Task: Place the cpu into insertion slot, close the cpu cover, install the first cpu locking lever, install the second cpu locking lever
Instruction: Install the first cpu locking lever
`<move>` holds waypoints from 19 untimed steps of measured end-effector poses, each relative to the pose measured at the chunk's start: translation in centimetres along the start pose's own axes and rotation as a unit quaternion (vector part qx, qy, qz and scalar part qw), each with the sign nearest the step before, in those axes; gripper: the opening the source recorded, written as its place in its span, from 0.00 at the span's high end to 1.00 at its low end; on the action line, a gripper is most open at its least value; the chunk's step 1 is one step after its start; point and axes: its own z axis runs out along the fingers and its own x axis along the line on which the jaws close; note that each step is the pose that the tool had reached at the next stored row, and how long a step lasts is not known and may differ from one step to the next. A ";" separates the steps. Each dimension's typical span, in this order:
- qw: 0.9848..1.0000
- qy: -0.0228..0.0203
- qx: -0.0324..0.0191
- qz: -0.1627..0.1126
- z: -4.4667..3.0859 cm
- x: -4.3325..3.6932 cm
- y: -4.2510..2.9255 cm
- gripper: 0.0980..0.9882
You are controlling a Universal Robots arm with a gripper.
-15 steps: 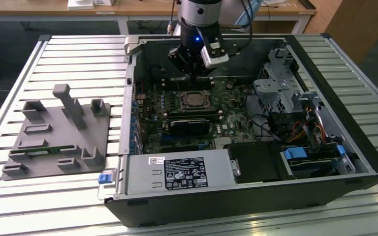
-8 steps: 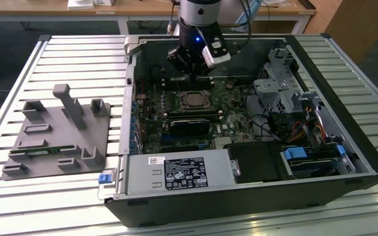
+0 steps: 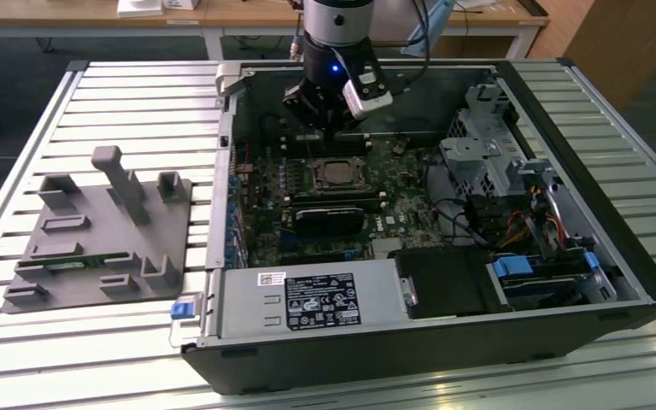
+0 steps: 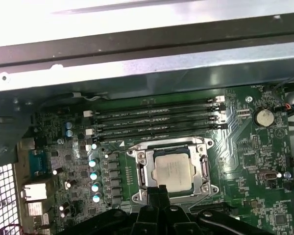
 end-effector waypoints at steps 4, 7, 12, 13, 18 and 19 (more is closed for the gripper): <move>1.000 0.000 0.000 -0.020 0.00 0.00 0.00 0.99; 1.000 0.000 0.000 -0.029 0.01 0.03 -0.03 0.99; 1.000 -0.001 -0.001 -0.030 0.01 0.61 -0.11 0.99; 1.000 -0.001 -0.001 -0.030 0.02 0.78 -0.13 0.99; 1.000 -0.002 -0.001 -0.030 0.03 1.95 -0.28 0.99; 1.000 -0.002 -0.001 -0.030 0.04 2.20 -0.32 0.99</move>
